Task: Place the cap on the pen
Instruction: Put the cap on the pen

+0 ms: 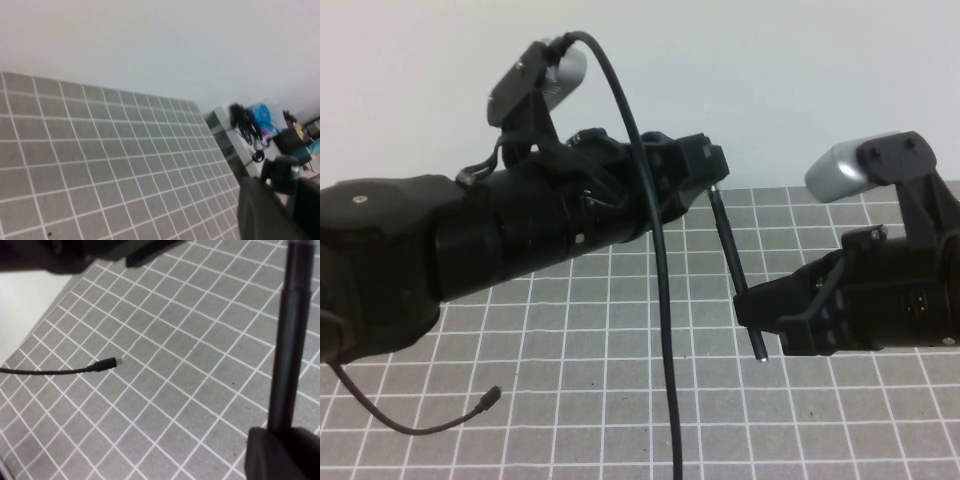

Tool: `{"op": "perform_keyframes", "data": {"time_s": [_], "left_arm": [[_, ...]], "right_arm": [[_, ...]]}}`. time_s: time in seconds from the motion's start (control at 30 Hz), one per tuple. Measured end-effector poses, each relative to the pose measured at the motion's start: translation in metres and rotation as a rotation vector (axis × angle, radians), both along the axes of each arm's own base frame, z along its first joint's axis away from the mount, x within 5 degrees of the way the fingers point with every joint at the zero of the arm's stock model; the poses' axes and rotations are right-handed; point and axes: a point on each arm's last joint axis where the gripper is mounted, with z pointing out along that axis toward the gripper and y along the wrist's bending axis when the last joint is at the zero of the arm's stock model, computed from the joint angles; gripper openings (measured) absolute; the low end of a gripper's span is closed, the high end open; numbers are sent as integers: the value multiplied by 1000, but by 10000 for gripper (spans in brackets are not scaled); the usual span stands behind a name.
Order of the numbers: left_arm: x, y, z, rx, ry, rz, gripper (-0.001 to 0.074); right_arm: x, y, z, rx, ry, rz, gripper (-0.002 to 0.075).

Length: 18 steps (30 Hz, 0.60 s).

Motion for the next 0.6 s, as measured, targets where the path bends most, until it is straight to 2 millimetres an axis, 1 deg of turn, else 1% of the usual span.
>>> {"op": "perform_keyframes", "data": {"time_s": [0.37, 0.6], "left_arm": [[7, -16, -21, -1, 71, -96, 74], [7, -16, -21, 8, 56, -102, 74]], "right_arm": [[0, 1, -2, 10, 6, -2, 54], [1, 1, -2, 2, -7, 1, 55]]}}
